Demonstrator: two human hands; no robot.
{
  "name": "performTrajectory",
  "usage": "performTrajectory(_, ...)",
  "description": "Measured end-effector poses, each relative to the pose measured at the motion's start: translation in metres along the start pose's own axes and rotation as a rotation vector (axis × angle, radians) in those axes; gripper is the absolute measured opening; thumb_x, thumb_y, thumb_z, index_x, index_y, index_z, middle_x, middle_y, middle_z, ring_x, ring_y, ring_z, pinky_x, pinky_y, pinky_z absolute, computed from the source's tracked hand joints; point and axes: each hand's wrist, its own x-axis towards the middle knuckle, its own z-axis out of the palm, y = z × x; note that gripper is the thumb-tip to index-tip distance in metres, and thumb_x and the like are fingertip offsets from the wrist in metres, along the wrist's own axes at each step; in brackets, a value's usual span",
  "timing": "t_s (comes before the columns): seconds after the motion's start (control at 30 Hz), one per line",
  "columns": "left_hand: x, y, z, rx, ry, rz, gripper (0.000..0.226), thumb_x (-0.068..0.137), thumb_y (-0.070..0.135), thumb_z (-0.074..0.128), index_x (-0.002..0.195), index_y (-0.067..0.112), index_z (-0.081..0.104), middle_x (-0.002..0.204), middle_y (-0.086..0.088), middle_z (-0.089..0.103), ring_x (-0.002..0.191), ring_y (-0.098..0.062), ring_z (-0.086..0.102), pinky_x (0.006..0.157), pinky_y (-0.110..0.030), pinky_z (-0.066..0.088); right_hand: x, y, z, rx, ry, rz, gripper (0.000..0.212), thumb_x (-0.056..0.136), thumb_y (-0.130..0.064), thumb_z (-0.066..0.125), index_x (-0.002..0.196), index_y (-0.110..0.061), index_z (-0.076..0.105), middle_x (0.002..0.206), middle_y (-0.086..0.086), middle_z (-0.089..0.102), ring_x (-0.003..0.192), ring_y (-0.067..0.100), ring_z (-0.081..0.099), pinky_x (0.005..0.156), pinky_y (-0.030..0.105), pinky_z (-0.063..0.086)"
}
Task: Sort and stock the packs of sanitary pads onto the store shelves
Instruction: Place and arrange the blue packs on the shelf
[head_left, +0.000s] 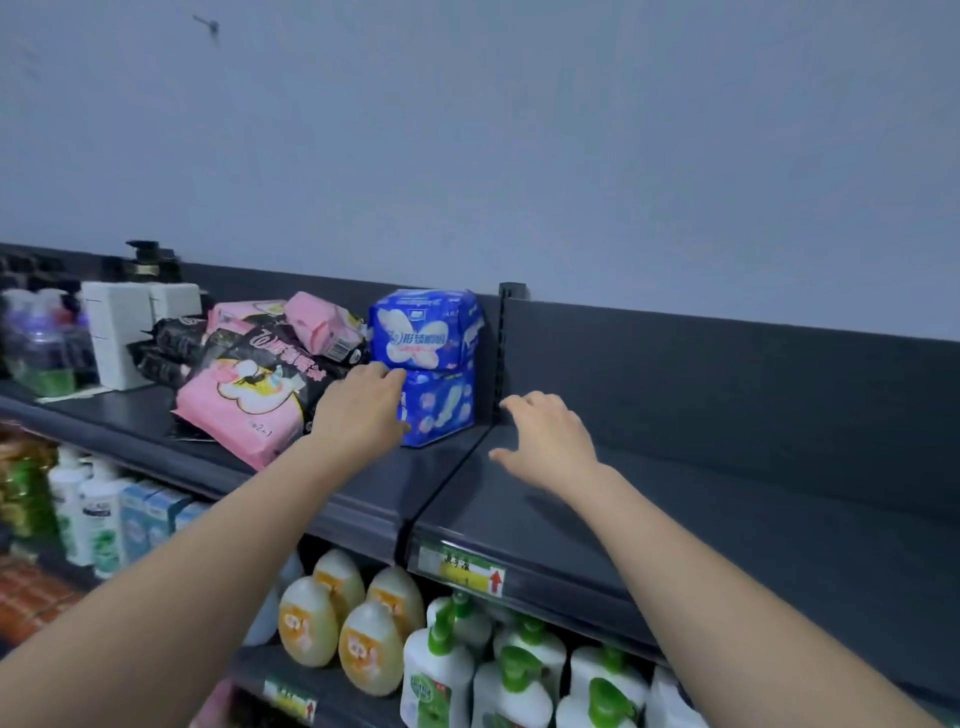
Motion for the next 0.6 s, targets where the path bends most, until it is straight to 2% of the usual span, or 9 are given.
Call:
performTrajectory(0.13,0.039,-0.012,0.012,-0.036,0.019,-0.051,0.066,0.084,0.039,0.065,0.14,0.014,0.038,0.136,-0.007,0.044,0.124,-0.027,0.044,0.091,-0.041,0.046,0.046,-0.002,0.012,0.017,-0.001,-0.022,0.058,0.085,-0.045,0.066,0.133,-0.019,0.047,0.13,0.006,0.051,0.124,0.027,0.044,0.098,0.039,0.04)
performTrajectory(0.23,0.065,-0.019,0.017,-0.091,0.033,-0.066,0.072,0.085,0.035,0.066,0.144,0.016,0.029,0.146,-0.007,0.032,0.126,-0.029,0.041,0.089,-0.042,0.045,0.072,-0.005,0.021,0.053,-0.013,-0.022,0.057,0.085,-0.045,0.066,0.132,-0.019,0.048,0.131,0.006,0.051,0.124,0.026,0.043,0.099,0.04,0.041)
performTrajectory(0.37,0.105,-0.033,0.022,-0.247,0.065,-0.099,0.071,0.093,0.029,0.058,0.151,0.018,0.019,0.159,-0.012,0.011,0.143,-0.03,0.021,0.106,-0.045,0.034,0.102,-0.01,0.034,0.149,-0.029,0.007,0.06,0.085,-0.045,0.066,0.135,-0.02,0.045,0.132,0.005,0.05,0.126,0.025,0.043,0.1,0.04,0.042)
performTrajectory(0.43,0.125,-0.039,0.024,-0.42,0.047,-0.147,0.065,0.097,0.024,0.05,0.153,0.018,0.018,0.16,-0.014,0.009,0.146,-0.028,0.015,0.113,-0.042,0.025,0.114,-0.011,0.037,0.27,-0.027,0.054,0.067,0.084,-0.046,0.067,0.14,-0.02,0.039,0.135,0.004,0.05,0.127,0.025,0.044,0.1,0.04,0.043)
performTrajectory(0.5,0.14,-0.043,0.027,-0.628,0.004,-0.193,0.057,0.099,0.025,0.045,0.151,0.016,0.026,0.157,-0.015,0.02,0.145,-0.026,0.021,0.113,-0.035,0.023,0.125,-0.01,0.038,0.475,-0.017,0.137,0.075,0.084,-0.048,0.067,0.145,-0.019,0.033,0.138,0.004,0.051,0.128,0.024,0.047,0.102,0.039,0.043)
performTrajectory(0.53,0.146,-0.045,0.029,-0.715,0.014,-0.212,0.049,0.099,0.028,0.047,0.145,0.015,0.038,0.15,-0.015,0.033,0.138,-0.025,0.034,0.108,-0.032,0.029,0.131,-0.009,0.039,0.606,-0.007,0.189,0.078,0.085,-0.049,0.067,0.147,-0.018,0.03,0.139,0.004,0.051,0.127,0.023,0.049,0.103,0.038,0.042)
performTrajectory(0.57,0.149,-0.046,0.031,-0.796,0.061,-0.236,0.038,0.097,0.032,0.051,0.13,0.014,0.054,0.135,-0.015,0.049,0.122,-0.024,0.049,0.096,-0.029,0.038,0.137,-0.008,0.04,0.746,0.005,0.242,0.082,0.084,-0.051,0.067,0.148,-0.018,0.028,0.139,0.005,0.051,0.126,0.022,0.051,0.104,0.038,0.042)
performTrajectory(0.6,0.151,-0.046,0.033,-0.878,0.137,-0.257,0.026,0.094,0.034,0.055,0.105,0.012,0.064,0.11,-0.013,0.06,0.098,-0.022,0.057,0.077,-0.025,0.042,0.144,-0.009,0.04,0.886,0.019,0.285,0.086,0.083,-0.055,0.066,0.15,-0.019,0.027,0.14,0.005,0.051,0.125,0.02,0.052,0.105,0.038,0.042)
